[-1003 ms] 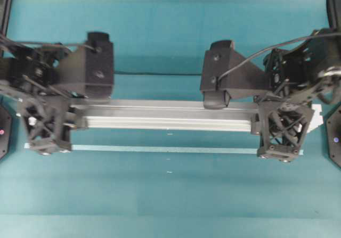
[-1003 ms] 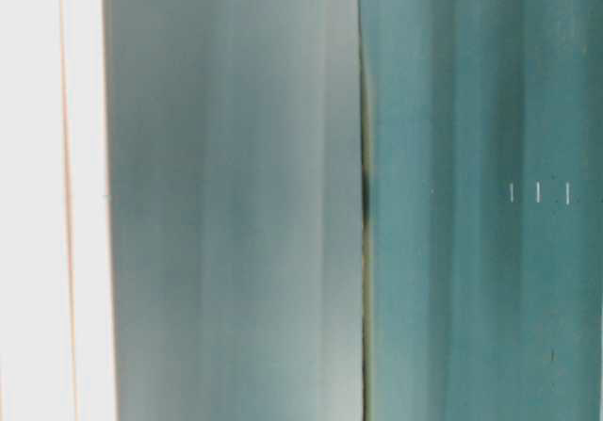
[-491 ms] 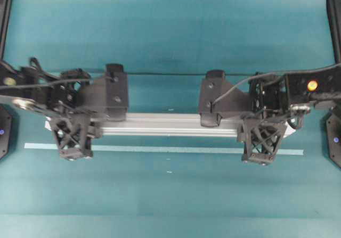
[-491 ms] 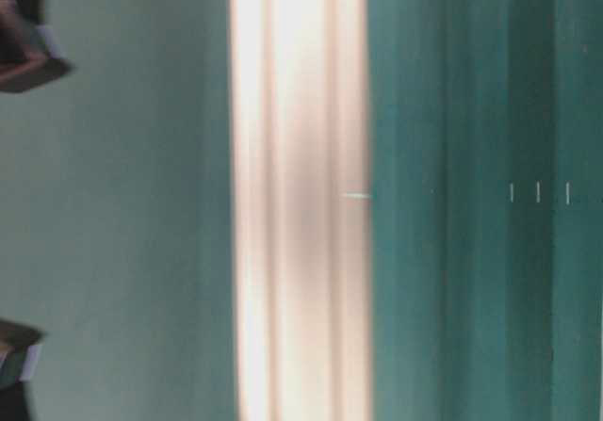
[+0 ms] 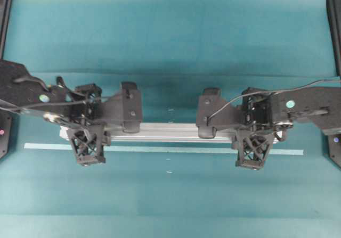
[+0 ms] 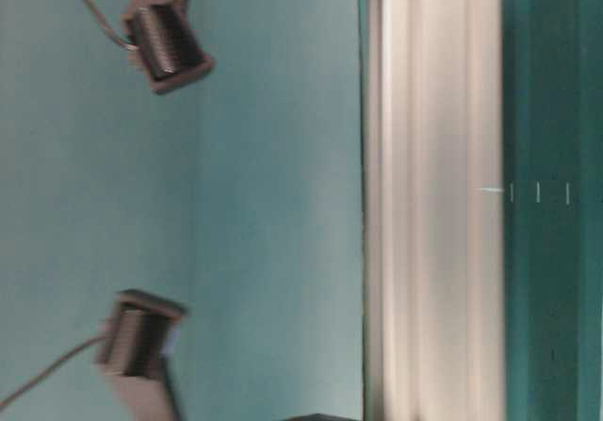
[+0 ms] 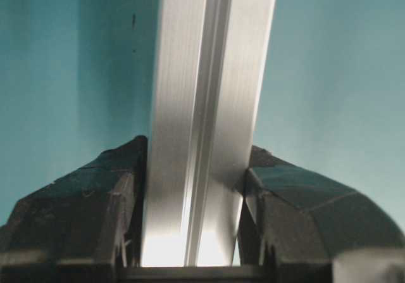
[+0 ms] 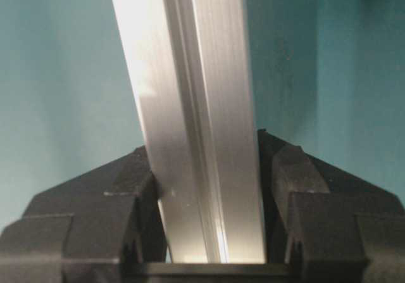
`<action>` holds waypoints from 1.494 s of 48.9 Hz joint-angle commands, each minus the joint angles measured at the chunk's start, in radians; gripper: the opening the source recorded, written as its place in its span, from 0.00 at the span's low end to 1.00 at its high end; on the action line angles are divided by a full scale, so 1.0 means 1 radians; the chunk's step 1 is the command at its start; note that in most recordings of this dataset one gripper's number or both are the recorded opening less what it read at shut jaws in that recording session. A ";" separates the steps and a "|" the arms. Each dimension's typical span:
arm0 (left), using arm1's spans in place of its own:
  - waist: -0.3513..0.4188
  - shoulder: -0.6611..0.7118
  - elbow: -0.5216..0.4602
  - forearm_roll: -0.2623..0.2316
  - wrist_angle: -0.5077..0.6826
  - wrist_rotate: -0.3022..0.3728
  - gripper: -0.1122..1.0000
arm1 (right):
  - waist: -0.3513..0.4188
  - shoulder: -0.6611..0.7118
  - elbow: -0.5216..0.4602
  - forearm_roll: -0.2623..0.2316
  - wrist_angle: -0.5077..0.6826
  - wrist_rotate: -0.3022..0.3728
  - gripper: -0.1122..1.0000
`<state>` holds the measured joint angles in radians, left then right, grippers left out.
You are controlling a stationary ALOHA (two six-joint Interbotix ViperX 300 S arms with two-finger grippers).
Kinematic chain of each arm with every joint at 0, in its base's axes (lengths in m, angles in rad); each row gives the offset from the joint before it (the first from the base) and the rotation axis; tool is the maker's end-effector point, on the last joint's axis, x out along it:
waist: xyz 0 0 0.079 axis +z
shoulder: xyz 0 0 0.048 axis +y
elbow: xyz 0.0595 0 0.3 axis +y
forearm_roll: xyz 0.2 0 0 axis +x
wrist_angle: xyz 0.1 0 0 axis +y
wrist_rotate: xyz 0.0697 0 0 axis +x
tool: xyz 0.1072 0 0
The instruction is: Lift the metal rail with both hands and move it towards you.
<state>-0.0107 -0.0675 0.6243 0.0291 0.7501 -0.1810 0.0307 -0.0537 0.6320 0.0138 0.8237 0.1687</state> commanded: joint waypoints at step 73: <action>0.054 0.072 0.074 -0.006 -0.179 -0.040 0.36 | 0.021 0.092 0.089 0.020 -0.236 0.034 0.44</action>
<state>0.0000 0.0123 0.7041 0.0291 0.5783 -0.1810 0.0414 0.0399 0.7225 0.0184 0.5967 0.1703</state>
